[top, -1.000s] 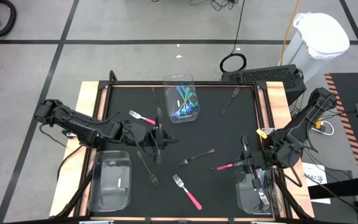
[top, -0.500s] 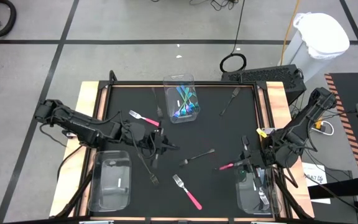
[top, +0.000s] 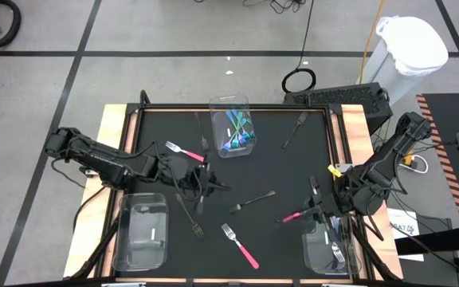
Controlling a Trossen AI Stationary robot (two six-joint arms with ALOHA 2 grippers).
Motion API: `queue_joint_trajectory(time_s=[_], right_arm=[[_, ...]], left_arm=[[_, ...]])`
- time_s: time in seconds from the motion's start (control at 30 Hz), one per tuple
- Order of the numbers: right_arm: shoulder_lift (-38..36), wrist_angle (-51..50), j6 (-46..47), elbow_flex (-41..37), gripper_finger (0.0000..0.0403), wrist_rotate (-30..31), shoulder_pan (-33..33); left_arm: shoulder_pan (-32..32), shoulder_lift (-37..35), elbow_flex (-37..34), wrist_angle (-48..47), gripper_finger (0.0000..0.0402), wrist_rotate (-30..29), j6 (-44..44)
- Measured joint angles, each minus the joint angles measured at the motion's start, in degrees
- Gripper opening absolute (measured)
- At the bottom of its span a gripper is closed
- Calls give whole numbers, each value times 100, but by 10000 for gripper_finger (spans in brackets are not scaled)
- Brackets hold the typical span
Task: Sort silverware by color (type)
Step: Put the pink fork into the bottom right transparent bin
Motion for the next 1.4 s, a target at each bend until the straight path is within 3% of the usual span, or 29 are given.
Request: queue_joint_trajectory(time_s=[0.2,0.37,0.8,1.03,1.17,1.4], right_arm=[[-111,-95,259,0,27,-444,5],[-281,-663,638,0,27,-447,26],[-1424,-1334,1548,0,34,-758,37],[-2077,-2527,2921,2,35,-824,37],[-2164,-3092,3453,9,35,-907,37],[-2140,-3270,3512,8,35,-1080,40]], left_arm=[[0,0,0,-12,26,0,-7],[0,0,0,-12,26,-1,-82],[4,0,0,-10,26,-4,-155],[4,2,0,-143,26,-4,-161],[4,2,0,-179,26,-4,-301],[4,7,0,-271,26,-5,-357]])
